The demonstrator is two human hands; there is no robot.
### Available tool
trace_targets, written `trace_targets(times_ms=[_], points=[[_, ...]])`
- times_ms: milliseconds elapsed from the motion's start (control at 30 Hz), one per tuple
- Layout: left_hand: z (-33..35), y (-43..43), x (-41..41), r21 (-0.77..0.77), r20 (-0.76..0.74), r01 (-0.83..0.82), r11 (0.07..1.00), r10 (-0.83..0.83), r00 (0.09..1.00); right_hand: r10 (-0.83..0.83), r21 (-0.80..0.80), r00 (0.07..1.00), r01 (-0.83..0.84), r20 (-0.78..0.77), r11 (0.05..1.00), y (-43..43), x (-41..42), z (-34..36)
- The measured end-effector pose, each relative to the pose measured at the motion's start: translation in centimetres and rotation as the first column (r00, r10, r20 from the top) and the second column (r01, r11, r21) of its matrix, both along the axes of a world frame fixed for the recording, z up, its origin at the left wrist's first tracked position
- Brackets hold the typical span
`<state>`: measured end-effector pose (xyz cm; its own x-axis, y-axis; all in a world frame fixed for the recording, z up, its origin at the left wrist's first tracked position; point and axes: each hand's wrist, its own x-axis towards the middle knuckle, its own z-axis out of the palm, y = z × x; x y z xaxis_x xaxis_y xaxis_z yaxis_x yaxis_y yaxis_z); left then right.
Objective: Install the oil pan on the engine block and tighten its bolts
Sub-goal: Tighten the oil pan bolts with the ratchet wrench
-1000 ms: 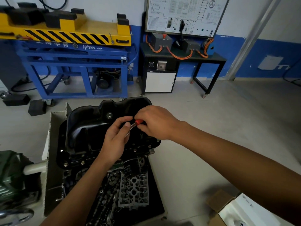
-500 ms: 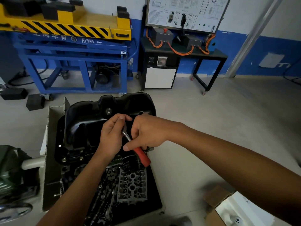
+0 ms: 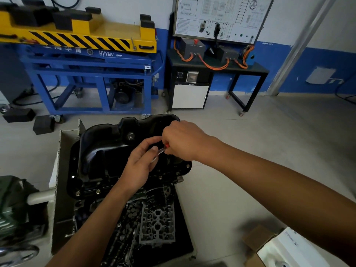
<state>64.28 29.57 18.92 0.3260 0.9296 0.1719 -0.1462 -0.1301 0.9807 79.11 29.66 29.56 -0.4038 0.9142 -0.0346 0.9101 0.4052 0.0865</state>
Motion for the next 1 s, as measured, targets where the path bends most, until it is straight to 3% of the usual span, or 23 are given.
trace_targets(times_ms=[200, 333, 567, 833, 1000], points=[[-0.1, -0.1, -0.6, 0.018, -0.019, 0.104, 0.994, -0.104, 0.994, 0.032, 0.079, 0.999, -0.030, -0.027, 0.996, 0.5, -0.6, -1.0], [-0.2, 0.1, -0.9, -0.015, 0.006, 0.024, 1.000, -0.024, 1.000, 0.066, 0.052, 0.998, -0.066, -0.005, 0.996, 0.2, 0.1, -0.9], [0.0, 0.6, -0.3, -0.030, 0.062, -0.147, 0.989, 0.149, 0.987, 0.057, -0.275, 0.987, -0.097, -0.149, 0.957, -0.8, -0.2, -0.2], [0.1, 0.8, -0.8, 0.040, 0.074, -0.055, 0.998, 0.052, 0.996, 0.053, -0.289, 0.934, -0.163, -0.353, 0.943, -1.8, -2.3, -1.5], [0.2, 1.1, -1.1, 0.030, 0.032, 0.019, 0.999, -0.020, 0.999, 0.035, -0.415, 0.965, -0.144, -0.260, 0.898, -1.3, -2.1, -0.7]])
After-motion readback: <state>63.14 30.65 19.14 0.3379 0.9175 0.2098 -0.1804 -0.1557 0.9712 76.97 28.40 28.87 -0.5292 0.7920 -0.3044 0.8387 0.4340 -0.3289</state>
